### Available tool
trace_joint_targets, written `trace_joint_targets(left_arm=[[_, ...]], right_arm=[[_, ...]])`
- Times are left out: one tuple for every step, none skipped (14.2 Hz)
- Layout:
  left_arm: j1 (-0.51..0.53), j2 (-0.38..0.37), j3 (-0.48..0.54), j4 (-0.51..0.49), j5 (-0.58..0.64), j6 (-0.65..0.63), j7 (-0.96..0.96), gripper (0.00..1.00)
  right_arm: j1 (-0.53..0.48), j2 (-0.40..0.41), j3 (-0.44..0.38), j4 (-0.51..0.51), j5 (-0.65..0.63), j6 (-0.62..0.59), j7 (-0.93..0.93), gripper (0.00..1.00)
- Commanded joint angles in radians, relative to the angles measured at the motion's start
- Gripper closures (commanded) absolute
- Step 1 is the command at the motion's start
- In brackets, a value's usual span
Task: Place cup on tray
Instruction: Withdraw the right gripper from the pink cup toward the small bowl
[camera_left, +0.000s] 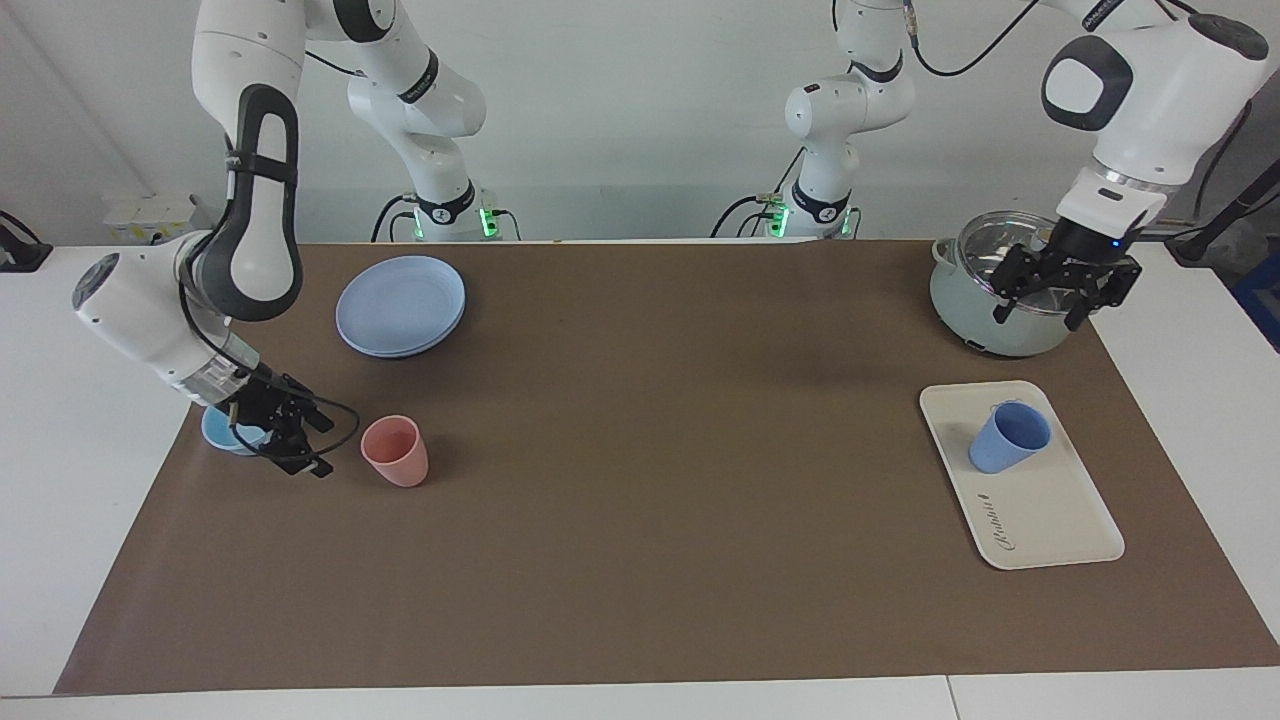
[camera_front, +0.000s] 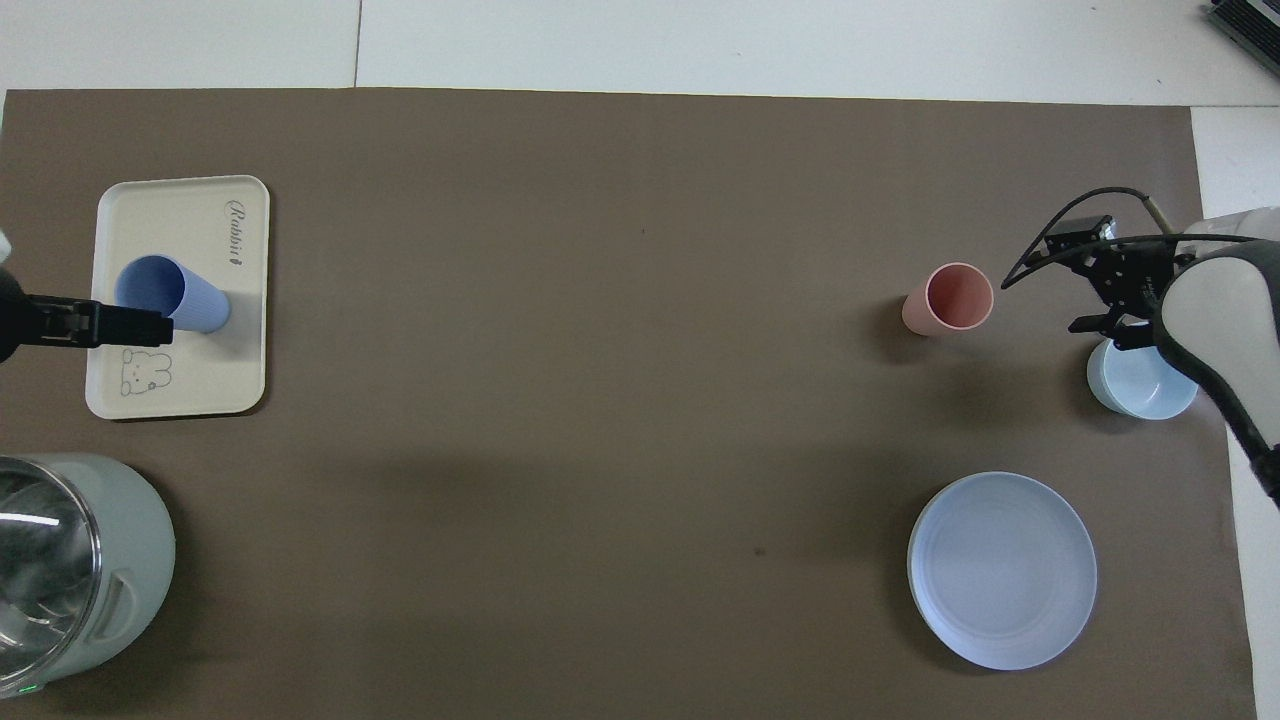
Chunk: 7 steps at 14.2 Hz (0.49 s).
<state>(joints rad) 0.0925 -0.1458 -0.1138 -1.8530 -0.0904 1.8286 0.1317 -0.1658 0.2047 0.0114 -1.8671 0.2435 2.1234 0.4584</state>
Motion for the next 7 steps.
trace_joint_targets(left_arm=[[-0.066, -0.006, 0.008, 0.015, 0.088, -0.073, -0.044, 0.00], [-0.079, 0.009, -0.001, 0.070, 0.115, -0.122, -0.043, 0.00], [-0.071, 0.046, -0.001, 0.146, 0.116, -0.181, -0.040, 0.00], [-0.072, 0.083, -0.001, 0.226, 0.124, -0.239, -0.040, 0.00], [-0.073, 0.101, -0.001, 0.257, 0.132, -0.271, -0.040, 0.00], [-0.068, 0.100, -0.001, 0.253, 0.124, -0.264, -0.038, 0.00], [-0.065, 0.095, -0.001, 0.245, 0.118, -0.267, -0.055, 0.00]], right_arm=[[0.081, -0.097, 0.002, -0.026, -0.157, -0.086, -0.156, 0.01], [0.107, -0.134, 0.002, -0.026, -0.162, -0.126, -0.165, 0.00], [0.136, -0.161, 0.002, -0.026, -0.167, -0.175, -0.171, 0.00], [0.162, -0.178, 0.002, -0.014, -0.180, -0.210, -0.172, 0.00], [0.181, -0.189, 0.002, 0.008, -0.214, -0.241, -0.175, 0.01], [0.196, -0.191, 0.002, 0.038, -0.249, -0.278, -0.187, 0.01], [0.204, -0.191, 0.002, 0.080, -0.266, -0.321, -0.208, 0.00]])
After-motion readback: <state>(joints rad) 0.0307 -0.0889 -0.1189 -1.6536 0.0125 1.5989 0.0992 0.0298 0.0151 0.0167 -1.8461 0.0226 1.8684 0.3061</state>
